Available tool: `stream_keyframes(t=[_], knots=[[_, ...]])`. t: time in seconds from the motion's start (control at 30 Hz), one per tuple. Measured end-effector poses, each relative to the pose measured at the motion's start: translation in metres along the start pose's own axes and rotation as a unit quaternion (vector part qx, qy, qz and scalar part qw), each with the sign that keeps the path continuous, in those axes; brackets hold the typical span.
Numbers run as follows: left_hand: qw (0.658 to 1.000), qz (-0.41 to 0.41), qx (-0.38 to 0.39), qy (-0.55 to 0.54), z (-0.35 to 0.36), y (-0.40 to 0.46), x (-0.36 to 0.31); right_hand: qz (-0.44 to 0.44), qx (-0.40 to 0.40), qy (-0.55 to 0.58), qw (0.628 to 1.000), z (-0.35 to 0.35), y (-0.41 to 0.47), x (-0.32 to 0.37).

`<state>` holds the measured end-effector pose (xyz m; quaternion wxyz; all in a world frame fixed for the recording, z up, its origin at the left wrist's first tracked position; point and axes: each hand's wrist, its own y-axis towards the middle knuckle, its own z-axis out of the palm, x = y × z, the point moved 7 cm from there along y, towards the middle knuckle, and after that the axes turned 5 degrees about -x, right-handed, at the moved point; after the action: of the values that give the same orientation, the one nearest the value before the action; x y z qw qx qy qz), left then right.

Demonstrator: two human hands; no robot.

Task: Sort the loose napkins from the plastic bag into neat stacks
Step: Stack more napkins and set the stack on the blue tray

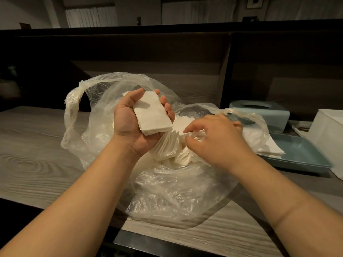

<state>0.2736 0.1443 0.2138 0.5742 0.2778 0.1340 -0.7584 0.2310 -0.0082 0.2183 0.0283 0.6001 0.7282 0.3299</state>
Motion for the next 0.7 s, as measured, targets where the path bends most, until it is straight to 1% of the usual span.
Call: stream_keyframes(t=[0.17,0.3,0.37,0.43,0.6,0.7], knots=[[1.000,-0.003,-0.004,0.000,0.000,-0.001,0.001,0.033,-0.023,0.033,0.999,0.000,0.003,-0.007],[1.000,-0.009,-0.004,-0.006,0.000,-0.001,0.002,0.072,-0.036,0.148,0.986,-0.002,0.003,-0.014],[1.000,-0.009,-0.007,-0.006,0.000,-0.001,0.002,0.073,-0.044,0.173,0.981,-0.004,0.003,-0.014],[1.000,-0.009,-0.010,-0.004,0.000,-0.001,0.002,0.065,-0.033,0.166,0.983,-0.003,0.003,-0.013],[1.000,-0.012,-0.014,0.003,0.000,-0.001,0.004,0.035,0.030,0.095,0.994,0.004,0.003,-0.011],[1.000,-0.012,-0.013,0.005,-0.001,-0.001,0.004,0.028,0.027,0.098,0.994,0.004,0.004,-0.011]])
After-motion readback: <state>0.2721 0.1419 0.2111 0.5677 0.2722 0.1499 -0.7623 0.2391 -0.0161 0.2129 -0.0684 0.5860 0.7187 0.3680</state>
